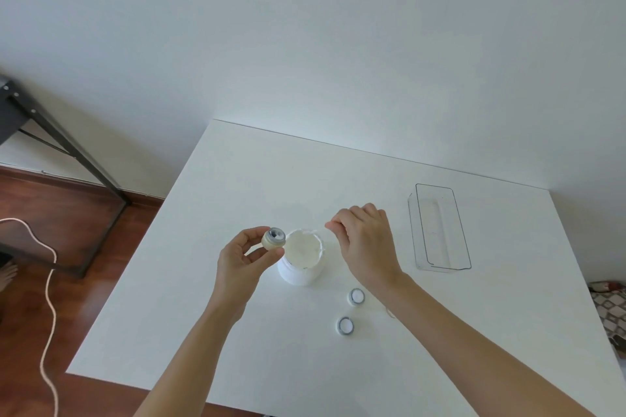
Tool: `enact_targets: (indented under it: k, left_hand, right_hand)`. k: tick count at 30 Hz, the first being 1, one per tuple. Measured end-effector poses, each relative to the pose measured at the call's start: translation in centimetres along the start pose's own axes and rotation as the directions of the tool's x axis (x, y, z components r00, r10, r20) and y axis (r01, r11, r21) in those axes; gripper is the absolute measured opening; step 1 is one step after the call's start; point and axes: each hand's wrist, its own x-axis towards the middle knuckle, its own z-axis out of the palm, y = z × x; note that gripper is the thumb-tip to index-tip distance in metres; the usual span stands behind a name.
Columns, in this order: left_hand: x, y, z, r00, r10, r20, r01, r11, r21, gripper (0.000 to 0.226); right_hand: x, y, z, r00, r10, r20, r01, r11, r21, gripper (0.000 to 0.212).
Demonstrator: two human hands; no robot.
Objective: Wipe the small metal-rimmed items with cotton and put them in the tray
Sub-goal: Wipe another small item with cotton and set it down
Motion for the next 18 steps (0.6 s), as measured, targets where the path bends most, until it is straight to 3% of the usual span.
enact_targets:
  k: [6, 10, 12, 15, 18]
  left_hand:
    - [-1.0, -0.5, -0.9, 0.994, -0.024, 0.104, 0.024, 1.0, -0.001, 0.032]
    - [-1.4, -0.5, -1.1, 0.992, -0.024, 0.125, 0.037, 0.994, -0.104, 0.053]
    - [-1.5, -0.5, -1.1, 0.992, -0.018, 0.128, 0.035, 0.991, -0.13, 0.046]
    - [-1.5, -0.6, -1.2, 0.992, -0.016, 0.127, 0.032, 0.992, -0.124, 0.041]
    - [-1.6, -0.5, -1.2, 0.99, -0.025, 0.138, 0.04, 0.993, -0.109, 0.036]
  right_hand:
    - [0.9, -0.8, 4.1, 0.964, -0.014, 0.265, 0.048, 0.991, -0.122, 0.026]
    - [1.3, -1.2, 6.0, 0.912, -0.008, 0.41, 0.073, 0.987, -0.143, 0.021]
    - [1.2, -1.1, 6.3, 0.881, 0.008, 0.472, 0.062, 0.989, -0.134, 0.02]
    - [1.0, -0.8, 5.9, 0.866, 0.082, 0.492, -0.024, 0.992, -0.123, 0.021]
    - [1.3, -0.2, 4.8, 0.823, 0.24, 0.516, -0.226, 0.97, -0.091, 0.025]
